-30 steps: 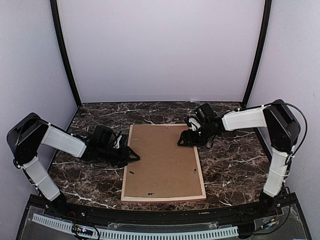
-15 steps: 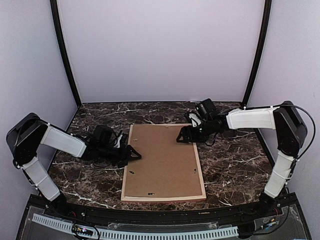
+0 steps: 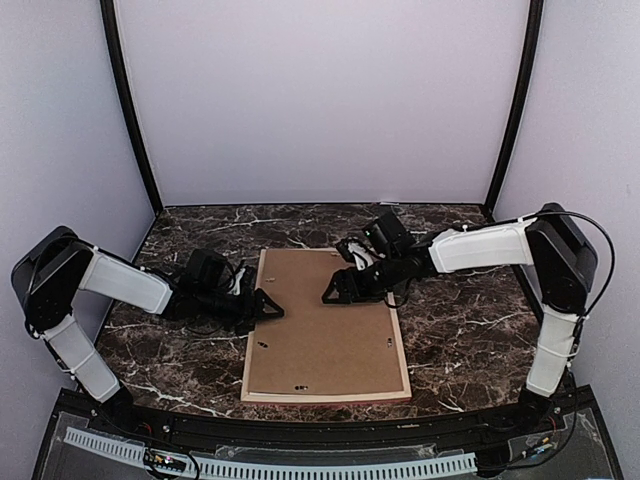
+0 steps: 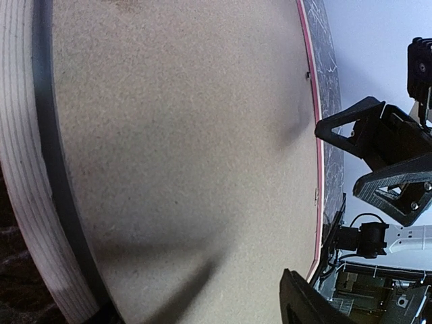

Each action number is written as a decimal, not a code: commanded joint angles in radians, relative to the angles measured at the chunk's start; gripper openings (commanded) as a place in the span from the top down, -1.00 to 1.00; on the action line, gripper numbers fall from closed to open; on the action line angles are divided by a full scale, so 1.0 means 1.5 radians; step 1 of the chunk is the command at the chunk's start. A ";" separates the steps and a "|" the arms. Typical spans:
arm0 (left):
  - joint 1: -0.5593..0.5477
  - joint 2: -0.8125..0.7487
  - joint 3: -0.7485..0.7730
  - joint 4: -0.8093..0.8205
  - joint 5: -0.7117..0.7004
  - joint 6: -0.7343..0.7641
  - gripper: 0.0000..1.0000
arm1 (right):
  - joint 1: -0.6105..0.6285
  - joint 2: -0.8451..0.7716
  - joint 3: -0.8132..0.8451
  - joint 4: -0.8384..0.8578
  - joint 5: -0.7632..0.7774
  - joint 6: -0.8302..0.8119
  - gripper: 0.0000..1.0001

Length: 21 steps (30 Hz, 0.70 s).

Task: Put the photo into the frame
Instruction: Place the backboard on the frame body.

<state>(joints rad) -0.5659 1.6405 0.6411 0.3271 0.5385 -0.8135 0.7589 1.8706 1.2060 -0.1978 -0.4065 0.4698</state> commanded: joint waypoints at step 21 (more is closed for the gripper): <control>0.002 -0.071 0.002 -0.115 -0.065 0.047 -0.49 | 0.006 0.042 -0.065 0.055 0.005 0.013 -0.57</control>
<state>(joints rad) -0.5659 1.5879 0.6411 0.2466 0.4965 -0.7788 0.7650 1.9118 1.1488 -0.0799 -0.4267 0.4843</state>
